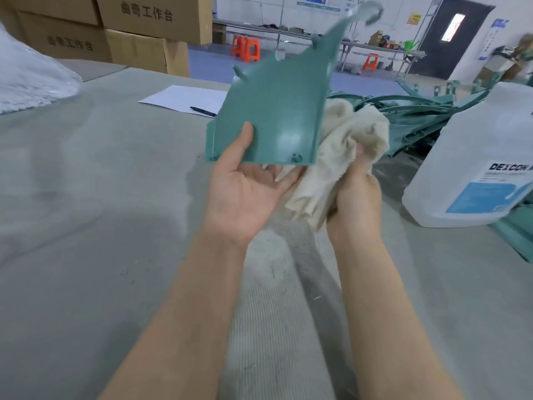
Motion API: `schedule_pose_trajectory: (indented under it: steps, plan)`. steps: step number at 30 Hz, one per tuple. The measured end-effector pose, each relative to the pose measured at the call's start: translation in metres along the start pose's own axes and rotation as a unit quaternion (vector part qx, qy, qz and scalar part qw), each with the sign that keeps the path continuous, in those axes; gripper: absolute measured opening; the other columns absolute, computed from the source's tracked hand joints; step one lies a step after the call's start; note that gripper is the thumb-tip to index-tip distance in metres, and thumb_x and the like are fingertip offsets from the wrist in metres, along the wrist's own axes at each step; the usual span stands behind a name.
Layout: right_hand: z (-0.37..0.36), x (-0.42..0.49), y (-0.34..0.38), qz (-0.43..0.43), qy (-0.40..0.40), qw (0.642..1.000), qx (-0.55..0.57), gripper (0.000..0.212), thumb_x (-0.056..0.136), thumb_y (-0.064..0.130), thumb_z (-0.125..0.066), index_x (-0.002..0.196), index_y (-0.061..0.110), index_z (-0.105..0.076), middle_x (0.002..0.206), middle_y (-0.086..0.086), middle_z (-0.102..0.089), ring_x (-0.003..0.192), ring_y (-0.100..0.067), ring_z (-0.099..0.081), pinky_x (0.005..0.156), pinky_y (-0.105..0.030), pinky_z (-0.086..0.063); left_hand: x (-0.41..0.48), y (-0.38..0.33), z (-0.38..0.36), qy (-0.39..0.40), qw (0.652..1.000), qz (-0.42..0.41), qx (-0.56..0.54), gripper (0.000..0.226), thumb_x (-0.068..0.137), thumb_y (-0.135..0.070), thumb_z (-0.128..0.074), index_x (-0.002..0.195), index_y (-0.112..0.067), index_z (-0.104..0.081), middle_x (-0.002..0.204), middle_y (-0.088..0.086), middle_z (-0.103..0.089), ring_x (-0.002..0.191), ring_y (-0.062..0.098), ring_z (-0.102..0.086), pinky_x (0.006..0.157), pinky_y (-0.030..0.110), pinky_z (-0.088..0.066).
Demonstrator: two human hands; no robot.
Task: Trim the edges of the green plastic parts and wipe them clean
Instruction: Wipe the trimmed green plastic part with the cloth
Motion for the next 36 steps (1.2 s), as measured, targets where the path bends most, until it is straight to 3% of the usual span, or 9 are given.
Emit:
schedule_pose_trajectory:
  steps: [3,8,15,18,22,24,26,30,36]
  plan:
    - [0.016,0.006,0.012,0.066,-0.029,0.997,0.007,0.010,0.096,0.024,-0.057,0.098,0.018,-0.065,0.095,0.002,-0.072,0.092,-0.015,-0.070,0.087,-0.035,-0.056,0.003,0.001,0.009,-0.082,0.991,-0.030,0.099,0.027,0.094,-0.021,-0.054,0.121,-0.020,-0.056,0.111,0.002,-0.068,0.105,0.020,-0.063,0.096,0.039,-0.050]
    - [0.020,0.009,0.018,0.129,-0.039,0.991,0.011,0.028,0.093,0.006,-0.051,0.112,0.026,-0.054,0.103,0.000,-0.064,0.090,-0.014,-0.062,0.086,-0.033,-0.053,0.004,0.003,0.016,-0.134,0.970,-0.084,0.183,0.023,0.099,-0.016,-0.051,0.121,-0.020,-0.054,0.114,0.001,-0.067,0.100,0.015,-0.067,0.083,0.028,-0.057]
    - [-0.015,-0.013,0.009,0.254,0.087,0.936,-0.229,0.027,0.091,0.008,-0.051,0.068,0.023,-0.052,0.071,0.009,-0.053,0.070,-0.004,-0.045,0.065,-0.016,-0.039,0.002,0.005,0.013,-0.146,0.943,-0.111,0.277,0.010,0.098,-0.015,-0.054,0.100,-0.022,-0.062,0.096,-0.003,-0.070,0.090,0.015,-0.068,0.079,0.031,-0.056]
    - [-0.024,-0.018,0.000,0.286,0.115,0.896,-0.320,0.009,0.093,0.019,-0.059,0.088,0.012,-0.059,0.116,-0.010,-0.056,0.116,-0.009,-0.041,0.095,-0.012,-0.035,0.003,0.008,0.010,-0.116,0.941,-0.117,0.295,0.015,0.097,-0.009,-0.054,0.098,-0.018,-0.065,0.093,-0.001,-0.070,0.090,0.015,-0.065,0.073,0.027,-0.055]
    - [-0.022,-0.013,-0.003,0.310,0.107,0.881,-0.340,0.017,0.094,0.014,-0.059,0.105,0.001,-0.056,0.148,-0.020,-0.035,0.124,0.019,-0.018,0.084,0.011,-0.016,0.001,0.014,0.005,-0.075,0.952,-0.079,0.285,0.016,0.099,-0.014,-0.051,0.101,-0.019,-0.066,0.104,0.004,-0.072,0.102,0.020,-0.067,0.083,0.034,-0.055]
    - [-0.017,-0.008,-0.002,0.318,0.063,0.884,-0.337,0.015,0.095,0.015,-0.057,0.102,0.002,-0.055,0.148,-0.021,-0.035,0.116,0.020,-0.025,0.083,0.009,-0.021,0.001,0.016,0.005,-0.075,0.951,-0.062,0.295,0.014,0.098,-0.015,-0.053,0.098,-0.021,-0.066,0.100,0.002,-0.072,0.096,0.018,-0.069,0.078,0.034,-0.056]
    - [-0.007,0.002,0.001,0.299,0.011,0.904,-0.307,0.010,0.095,0.018,-0.058,0.099,0.010,-0.053,0.131,-0.015,-0.052,0.117,-0.006,-0.045,0.087,-0.006,-0.036,0.000,0.019,0.005,-0.082,0.945,-0.055,0.311,0.009,0.096,-0.015,-0.056,0.099,-0.021,-0.063,0.100,0.002,-0.071,0.091,0.017,-0.068,0.074,0.033,-0.055]
    - [0.021,0.023,0.010,0.212,-0.086,0.945,-0.235,0.009,0.099,0.023,-0.052,0.097,0.015,-0.047,0.080,0.014,-0.050,0.076,-0.008,-0.050,0.059,-0.006,-0.037,-0.001,0.024,0.001,-0.028,0.931,-0.041,0.361,0.014,0.095,-0.013,-0.058,0.090,-0.025,-0.062,0.083,-0.013,-0.073,0.080,0.007,-0.070,0.071,0.032,-0.059]
    - [0.000,0.009,-0.007,0.146,0.024,0.970,-0.191,0.049,0.096,0.016,-0.057,0.138,0.013,-0.034,0.105,0.010,-0.055,0.085,0.009,-0.055,0.078,-0.015,-0.047,0.003,0.019,0.007,-0.077,0.941,-0.070,0.322,0.013,0.097,-0.014,-0.054,0.094,-0.022,-0.063,0.090,-0.004,-0.073,0.087,0.014,-0.070,0.080,0.035,-0.057]
Point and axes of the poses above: each hand's wrist, its own x-axis towards the middle knuckle, its own z-axis out of the back of the hand, y = z × x, the point moved 4 cm from there along x, towards the middle knuckle
